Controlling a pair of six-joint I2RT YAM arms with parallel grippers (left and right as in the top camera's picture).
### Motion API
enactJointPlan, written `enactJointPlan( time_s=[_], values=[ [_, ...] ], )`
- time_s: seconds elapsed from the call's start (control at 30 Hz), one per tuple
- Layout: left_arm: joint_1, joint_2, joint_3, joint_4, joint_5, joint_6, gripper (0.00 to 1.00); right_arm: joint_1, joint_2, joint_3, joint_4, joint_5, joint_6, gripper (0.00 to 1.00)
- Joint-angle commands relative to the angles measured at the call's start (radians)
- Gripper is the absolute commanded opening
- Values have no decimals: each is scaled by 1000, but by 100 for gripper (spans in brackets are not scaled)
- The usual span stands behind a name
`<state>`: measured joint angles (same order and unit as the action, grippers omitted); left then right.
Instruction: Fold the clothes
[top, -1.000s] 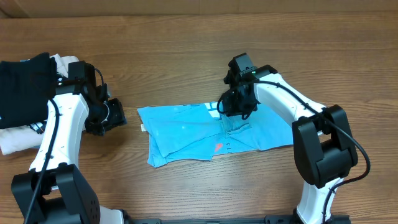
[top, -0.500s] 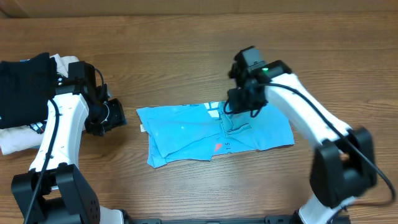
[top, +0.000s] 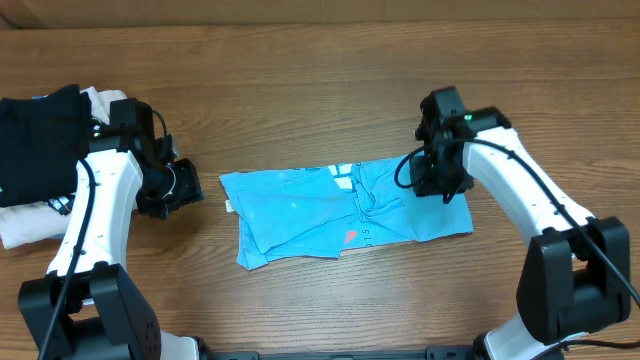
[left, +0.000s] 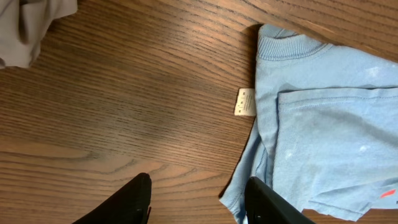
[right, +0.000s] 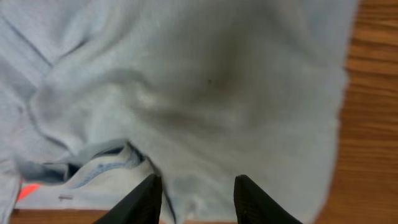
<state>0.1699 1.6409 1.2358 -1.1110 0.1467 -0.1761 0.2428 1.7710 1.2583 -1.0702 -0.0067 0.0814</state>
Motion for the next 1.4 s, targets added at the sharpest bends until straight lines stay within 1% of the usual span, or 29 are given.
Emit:
enactJointPlan(
  time_s=[0.0,0.07,0.23,0.43,0.57,0.8,0.93,1.2,1.37],
  values=[
    [-2,-10,20,-5,12,23,52,13,7,-90,71,-12,0,41],
    [-2,-10,20,-5,12,23,52,23,7,-145,132,-36,0,41],
    [-2,-10,20,-6,11,23,52,39,8,-209,208,-64,0,41],
    [-2,-10,20,-6,11,23,52,71,8,-225,224,-196,-32,41],
    [-2,-10,20,-7,11,23,52,94,8,-225,224,-301,-117,41],
    [-2,-10,20,-7,11,23,52,101,8,-225,212,-401,-203,40],
    [-2,-10,20,-7,11,23,52,101,8,-225,176,-457,-265,41],
    [-2,-10,20,-7,11,23,54,101,8,-225,119,-523,-273,41],
    [-2,-10,20,-7,11,23,54,101,8,-225,83,-538,-272,45]
  ],
)
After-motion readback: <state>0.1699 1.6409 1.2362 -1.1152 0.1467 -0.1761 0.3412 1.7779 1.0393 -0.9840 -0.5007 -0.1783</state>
